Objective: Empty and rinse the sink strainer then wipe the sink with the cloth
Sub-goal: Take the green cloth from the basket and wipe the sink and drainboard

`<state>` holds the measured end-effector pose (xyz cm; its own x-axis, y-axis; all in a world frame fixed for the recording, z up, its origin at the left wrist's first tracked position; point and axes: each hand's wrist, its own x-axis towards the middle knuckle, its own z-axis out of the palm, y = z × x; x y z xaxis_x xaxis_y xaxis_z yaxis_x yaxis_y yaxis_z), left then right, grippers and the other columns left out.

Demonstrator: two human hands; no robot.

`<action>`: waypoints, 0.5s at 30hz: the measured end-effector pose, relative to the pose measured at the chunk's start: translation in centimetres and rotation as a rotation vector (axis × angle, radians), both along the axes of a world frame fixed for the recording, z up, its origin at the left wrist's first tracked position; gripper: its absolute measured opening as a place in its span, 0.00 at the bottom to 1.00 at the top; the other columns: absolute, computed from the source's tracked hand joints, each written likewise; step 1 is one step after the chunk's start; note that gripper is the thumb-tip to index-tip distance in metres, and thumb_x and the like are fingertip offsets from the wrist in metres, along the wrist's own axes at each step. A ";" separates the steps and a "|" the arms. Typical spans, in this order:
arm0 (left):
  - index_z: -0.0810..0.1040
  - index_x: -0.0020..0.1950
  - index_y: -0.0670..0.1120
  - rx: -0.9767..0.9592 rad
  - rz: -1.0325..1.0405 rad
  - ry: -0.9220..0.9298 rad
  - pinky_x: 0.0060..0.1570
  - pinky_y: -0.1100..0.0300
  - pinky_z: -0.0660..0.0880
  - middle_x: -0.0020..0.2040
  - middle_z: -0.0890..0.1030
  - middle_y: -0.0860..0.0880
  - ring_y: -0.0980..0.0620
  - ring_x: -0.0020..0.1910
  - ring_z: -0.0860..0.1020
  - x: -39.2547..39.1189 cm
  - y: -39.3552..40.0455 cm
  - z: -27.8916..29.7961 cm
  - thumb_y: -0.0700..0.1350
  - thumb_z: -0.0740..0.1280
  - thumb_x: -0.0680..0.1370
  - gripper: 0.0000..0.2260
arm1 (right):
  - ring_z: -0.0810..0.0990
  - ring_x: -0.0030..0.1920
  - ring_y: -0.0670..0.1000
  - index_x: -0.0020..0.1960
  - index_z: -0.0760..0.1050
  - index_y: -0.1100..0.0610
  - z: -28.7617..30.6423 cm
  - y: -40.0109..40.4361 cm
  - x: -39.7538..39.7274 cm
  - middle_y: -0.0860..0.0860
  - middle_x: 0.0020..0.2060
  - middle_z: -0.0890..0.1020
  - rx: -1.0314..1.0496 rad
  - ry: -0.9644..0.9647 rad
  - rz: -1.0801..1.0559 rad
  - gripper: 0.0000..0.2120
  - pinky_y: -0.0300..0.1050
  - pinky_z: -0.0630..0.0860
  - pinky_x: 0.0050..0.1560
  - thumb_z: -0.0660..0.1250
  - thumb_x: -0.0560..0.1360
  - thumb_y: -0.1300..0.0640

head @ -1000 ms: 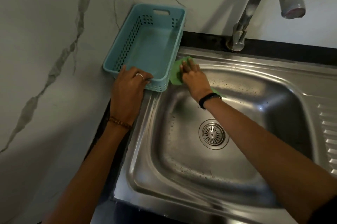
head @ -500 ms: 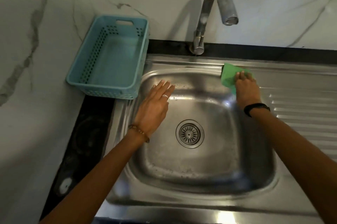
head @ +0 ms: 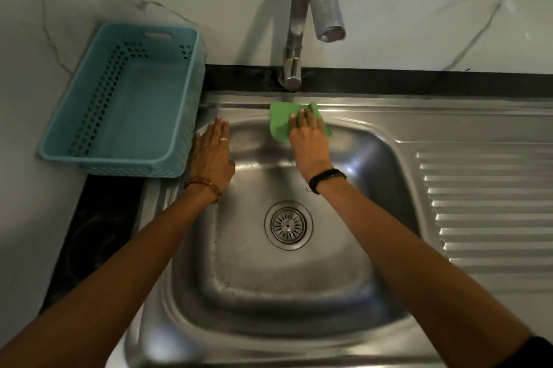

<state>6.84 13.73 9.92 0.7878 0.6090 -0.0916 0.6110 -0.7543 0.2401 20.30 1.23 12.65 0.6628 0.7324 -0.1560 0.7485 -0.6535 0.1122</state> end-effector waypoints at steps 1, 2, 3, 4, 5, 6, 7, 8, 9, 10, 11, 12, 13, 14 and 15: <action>0.46 0.76 0.42 0.006 -0.002 -0.001 0.75 0.50 0.45 0.78 0.48 0.43 0.46 0.77 0.48 0.2 -0.3 0.0 0.39 0.65 0.74 0.36 | 0.52 0.75 0.64 0.74 0.48 0.67 0.1 -1.2 0.7 0.65 0.74 0.56 -0.028 -0.017 -0.037 0.28 0.58 0.53 0.75 0.56 0.78 0.67; 0.46 0.76 0.42 0.000 -0.007 -0.005 0.75 0.50 0.44 0.77 0.48 0.43 0.46 0.77 0.47 0.5 -0.7 0.0 0.40 0.65 0.74 0.36 | 0.52 0.75 0.65 0.74 0.48 0.68 0.2 -2.5 1.5 0.66 0.74 0.56 -0.052 -0.030 -0.084 0.26 0.58 0.54 0.74 0.54 0.78 0.67; 0.46 0.76 0.42 -0.014 -0.018 -0.010 0.75 0.49 0.43 0.78 0.48 0.43 0.46 0.77 0.47 0.8 -1.2 0.1 0.40 0.65 0.74 0.36 | 0.52 0.75 0.66 0.73 0.48 0.69 0.4 -3.7 2.2 0.67 0.73 0.57 -0.068 -0.037 -0.136 0.25 0.59 0.55 0.74 0.52 0.79 0.67; 0.45 0.76 0.42 -0.028 -0.042 -0.014 0.75 0.48 0.42 0.78 0.47 0.43 0.46 0.77 0.46 1.2 -1.8 0.3 0.40 0.65 0.75 0.36 | 0.52 0.74 0.67 0.73 0.49 0.69 0.6 -5.1 2.9 0.68 0.73 0.57 -0.083 -0.044 -0.189 0.24 0.59 0.56 0.73 0.51 0.79 0.68; 0.45 0.76 0.43 -0.032 -0.073 -0.018 0.74 0.47 0.41 0.78 0.47 0.43 0.47 0.77 0.45 1.7 -2.4 0.5 0.41 0.65 0.75 0.36 | 0.53 0.74 0.67 0.73 0.49 0.69 0.9 -6.6 3.3 0.68 0.72 0.58 -0.102 -0.054 -0.233 0.24 0.59 0.57 0.73 0.51 0.79 0.67; 0.45 0.76 0.43 -0.028 -0.106 -0.025 0.74 0.46 0.41 0.78 0.47 0.44 0.47 0.77 0.45 2.0 -3.1 0.8 0.42 0.64 0.75 0.36 | 0.54 0.74 0.67 0.73 0.49 0.69 1.2 -8.0 3.7 0.68 0.72 0.59 -0.120 -0.063 -0.264 0.24 0.59 0.58 0.73 0.52 0.79 0.67; 0.45 0.76 0.43 -0.024 -0.137 -0.036 0.73 0.46 0.41 0.78 0.47 0.44 0.47 0.77 0.45 2.3 -3.8 1.1 0.43 0.64 0.76 0.35 | 0.55 0.74 0.66 0.73 0.50 0.69 1.4 -9.4 3.9 0.68 0.72 0.60 -0.132 -0.070 -0.280 0.25 0.58 0.59 0.72 0.53 0.79 0.67; 0.45 0.76 0.43 -0.025 -0.157 -0.049 0.73 0.46 0.41 0.78 0.47 0.44 0.47 0.77 0.45 2.5 -4.4 1.4 0.43 0.64 0.76 0.35 | 0.56 0.74 0.66 0.73 0.50 0.69 1.4 -10.7 4.0 0.67 0.72 0.60 -0.139 -0.075 -0.284 0.25 0.58 0.59 0.72 0.53 0.79 0.67; 0.45 0.76 0.44 -0.028 -0.170 -0.063 0.73 0.46 0.42 0.78 0.46 0.44 0.48 0.77 0.45 2.4 -5.2 1.8 0.44 0.64 0.76 0.35 | 0.56 0.73 0.66 0.73 0.50 0.69 1.5 -11.9 4.0 0.67 0.72 0.60 -0.146 -0.081 -0.283 0.24 0.57 0.60 0.72 0.53 0.79 0.67; 0.45 0.76 0.44 -0.035 -0.181 -0.078 0.74 0.47 0.42 0.78 0.46 0.45 0.48 0.77 0.45 2.2 -6.0 2.1 0.44 0.64 0.76 0.35 | 0.57 0.73 0.66 0.73 0.50 0.69 1.6 -12.8 3.8 0.67 0.72 0.61 -0.155 -0.083 -0.286 0.24 0.57 0.60 0.72 0.52 0.79 0.67; 0.44 0.76 0.44 -0.048 -0.195 -0.086 0.74 0.48 0.41 0.78 0.46 0.45 0.48 0.77 0.44 1.6 -6.8 2.3 0.44 0.63 0.76 0.35 | 0.58 0.73 0.66 0.73 0.51 0.69 1.8 -13.7 3.4 0.67 0.71 0.61 -0.161 -0.078 -0.298 0.24 0.57 0.60 0.72 0.52 0.79 0.67; 0.43 0.76 0.45 -0.070 -0.215 -0.086 0.73 0.48 0.41 0.78 0.45 0.45 0.49 0.77 0.44 0.7 -7.7 2.5 0.45 0.63 0.77 0.35 | 0.58 0.73 0.65 0.72 0.51 0.69 2.0 -14.4 2.9 0.67 0.71 0.61 -0.165 -0.069 -0.313 0.23 0.56 0.60 0.72 0.52 0.79 0.66; 0.43 0.76 0.45 -0.097 -0.236 -0.081 0.73 0.49 0.40 0.78 0.45 0.46 0.49 0.76 0.43 -0.5 -8.5 2.4 0.46 0.63 0.77 0.35 | 0.59 0.72 0.65 0.72 0.52 0.69 2.1 -15.0 2.4 0.67 0.71 0.62 -0.169 -0.062 -0.323 0.23 0.56 0.61 0.72 0.52 0.79 0.66; 0.43 0.76 0.46 -0.127 -0.257 -0.067 0.73 0.49 0.40 0.78 0.45 0.47 0.50 0.76 0.43 -2.0 -9.4 2.2 0.48 0.62 0.77 0.35 | 0.59 0.72 0.65 0.72 0.52 0.69 2.2 -15.7 1.9 0.67 0.70 0.62 -0.174 -0.060 -0.328 0.23 0.56 0.61 0.72 0.53 0.79 0.65; 0.43 0.76 0.47 -0.170 -0.270 -0.036 0.73 0.50 0.41 0.78 0.45 0.48 0.51 0.76 0.43 -3.6 -10.2 2.0 0.50 0.62 0.77 0.35 | 0.59 0.72 0.65 0.72 0.53 0.69 2.3 -16.3 1.3 0.67 0.70 0.62 -0.176 -0.053 -0.327 0.22 0.56 0.61 0.71 0.52 0.79 0.65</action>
